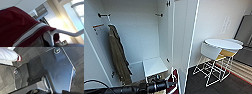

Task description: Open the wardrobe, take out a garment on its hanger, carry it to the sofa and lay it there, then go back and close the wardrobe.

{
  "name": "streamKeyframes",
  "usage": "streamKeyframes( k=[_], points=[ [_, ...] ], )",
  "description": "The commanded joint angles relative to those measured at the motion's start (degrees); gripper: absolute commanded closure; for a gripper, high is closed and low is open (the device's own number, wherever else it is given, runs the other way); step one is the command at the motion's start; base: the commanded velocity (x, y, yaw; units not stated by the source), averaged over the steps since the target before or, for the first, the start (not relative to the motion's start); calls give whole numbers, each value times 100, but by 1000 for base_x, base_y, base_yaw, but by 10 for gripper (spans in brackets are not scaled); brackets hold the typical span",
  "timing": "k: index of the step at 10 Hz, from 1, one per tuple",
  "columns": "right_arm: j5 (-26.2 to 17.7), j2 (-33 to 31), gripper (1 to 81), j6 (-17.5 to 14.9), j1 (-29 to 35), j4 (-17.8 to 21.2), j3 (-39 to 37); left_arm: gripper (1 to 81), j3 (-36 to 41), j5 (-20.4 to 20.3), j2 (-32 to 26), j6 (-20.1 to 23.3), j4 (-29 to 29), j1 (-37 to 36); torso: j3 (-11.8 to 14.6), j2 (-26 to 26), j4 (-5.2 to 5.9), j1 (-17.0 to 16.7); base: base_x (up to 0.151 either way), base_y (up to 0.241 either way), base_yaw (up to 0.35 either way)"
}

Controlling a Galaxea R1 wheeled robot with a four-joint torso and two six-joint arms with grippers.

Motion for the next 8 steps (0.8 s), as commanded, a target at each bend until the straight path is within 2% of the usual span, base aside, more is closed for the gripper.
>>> streamKeyframes(
  k=[1, 8],
  points=[
    [-280, 47, 10, -9, 235, 3, 38, 811, 340, -602, -78, 94, 219, -934, 0, 0, 0, 0, 0, 0, -207],
    [-288, 55, 10, -9, 226, 3, 47, 811, 428, -593, -113, 94, 307, -952, 0, 0, 0, 0, 0, 0, -213]
  ],
)
